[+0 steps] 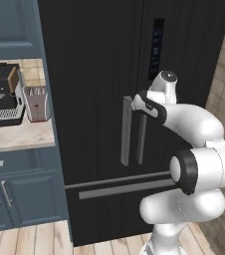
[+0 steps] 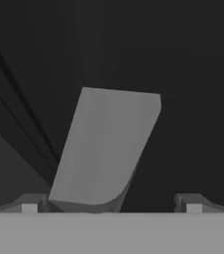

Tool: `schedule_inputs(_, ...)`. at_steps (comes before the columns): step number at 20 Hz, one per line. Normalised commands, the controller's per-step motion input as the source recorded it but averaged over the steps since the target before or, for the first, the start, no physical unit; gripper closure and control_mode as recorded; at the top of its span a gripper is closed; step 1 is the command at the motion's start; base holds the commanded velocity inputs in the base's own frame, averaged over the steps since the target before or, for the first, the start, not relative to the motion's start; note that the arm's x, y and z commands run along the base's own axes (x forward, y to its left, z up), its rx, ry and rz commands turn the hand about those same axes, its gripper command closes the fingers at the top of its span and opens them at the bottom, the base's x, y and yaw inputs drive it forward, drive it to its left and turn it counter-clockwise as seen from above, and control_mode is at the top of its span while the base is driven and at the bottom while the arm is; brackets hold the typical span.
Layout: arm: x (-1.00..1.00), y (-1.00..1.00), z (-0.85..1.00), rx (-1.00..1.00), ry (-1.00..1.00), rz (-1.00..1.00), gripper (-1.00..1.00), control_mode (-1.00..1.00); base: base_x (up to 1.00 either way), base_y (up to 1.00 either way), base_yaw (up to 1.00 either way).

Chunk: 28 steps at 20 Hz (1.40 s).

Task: There is a bowl on the dining counter. Grab a lemon wedge from the fridge and place it in the bowl. Then get the liquor bottle and glass cup from the cabinet and place them next to the bowl.

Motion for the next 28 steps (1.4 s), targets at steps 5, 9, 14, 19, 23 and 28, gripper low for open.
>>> schedule_inputs(5,0.00,0.00,-0.20,-0.01,0.00,0.00,-1.00,-1.00,0.00,0.00,0.00)
schedule_inputs(9,0.00,0.01,-0.24,0.00,0.00,0.00,-1.00,-1.00,0.00,0.00,0.00)
schedule_inputs(14,0.02,0.02,-0.32,-0.02,0.00,0.00,1.00,-1.00,0.00,0.00,0.00)
schedule_inputs(19,0.25,0.08,-0.20,0.00,0.00,0.00,1.00,-1.00,0.00,0.00,0.00)
schedule_inputs(23,0.39,0.00,-0.33,0.00,-0.02,0.01,1.00,-1.00,0.00,0.00,0.00)
schedule_inputs(28,0.22,0.00,-0.39,0.00,-0.10,0.08,1.00,-1.00,0.00,0.00,0.00)
